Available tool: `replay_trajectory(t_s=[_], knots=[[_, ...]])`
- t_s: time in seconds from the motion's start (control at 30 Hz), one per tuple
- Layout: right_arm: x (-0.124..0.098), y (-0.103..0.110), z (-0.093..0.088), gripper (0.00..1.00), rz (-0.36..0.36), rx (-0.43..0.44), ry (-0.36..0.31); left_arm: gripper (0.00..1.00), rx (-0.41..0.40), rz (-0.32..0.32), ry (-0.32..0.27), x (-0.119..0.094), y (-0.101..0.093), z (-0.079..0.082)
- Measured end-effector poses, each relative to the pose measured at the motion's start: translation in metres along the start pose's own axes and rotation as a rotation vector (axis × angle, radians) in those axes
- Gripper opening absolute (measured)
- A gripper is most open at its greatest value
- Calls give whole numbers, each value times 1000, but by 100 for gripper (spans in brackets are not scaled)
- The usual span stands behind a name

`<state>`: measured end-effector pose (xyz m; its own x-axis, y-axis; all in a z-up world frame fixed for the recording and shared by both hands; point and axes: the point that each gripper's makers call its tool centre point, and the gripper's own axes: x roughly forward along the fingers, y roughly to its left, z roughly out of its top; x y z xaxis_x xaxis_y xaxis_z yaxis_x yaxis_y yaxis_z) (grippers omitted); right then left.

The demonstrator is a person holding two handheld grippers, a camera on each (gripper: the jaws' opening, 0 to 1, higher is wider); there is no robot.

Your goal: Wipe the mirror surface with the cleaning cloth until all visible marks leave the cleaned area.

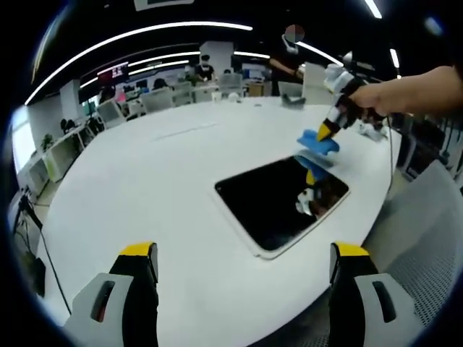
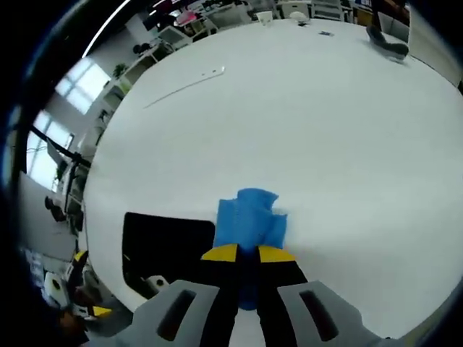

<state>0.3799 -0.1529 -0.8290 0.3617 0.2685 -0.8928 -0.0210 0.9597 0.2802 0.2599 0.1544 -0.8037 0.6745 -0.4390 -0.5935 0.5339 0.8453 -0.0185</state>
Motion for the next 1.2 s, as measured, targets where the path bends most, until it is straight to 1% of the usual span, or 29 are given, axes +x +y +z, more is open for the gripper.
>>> replay_trajectory(t_s=[0.13,0.3,0.5,0.73,0.83,0.9,1.0,1.2], knots=[[0,9,-5,3,3,-13,6,99,-3,2,-4,0,1,1],[6,23,-8,3,8,-24,13,99,5,0,-4,1,0,0],[19,30,-10,3,-1,-49,32,99,0,4,-4,2,1,0],[36,45,-12,3,3,-61,60,99,-6,12,-5,2,3,0],[40,56,-17,3,12,-63,72,99,1,8,-3,3,2,0],[45,60,-18,3,10,-73,79,99,2,7,-3,3,2,0],[46,62,-15,3,5,-75,75,99,0,7,-4,4,3,0],[48,74,-19,2,11,-86,77,99,-4,6,-3,3,3,0]])
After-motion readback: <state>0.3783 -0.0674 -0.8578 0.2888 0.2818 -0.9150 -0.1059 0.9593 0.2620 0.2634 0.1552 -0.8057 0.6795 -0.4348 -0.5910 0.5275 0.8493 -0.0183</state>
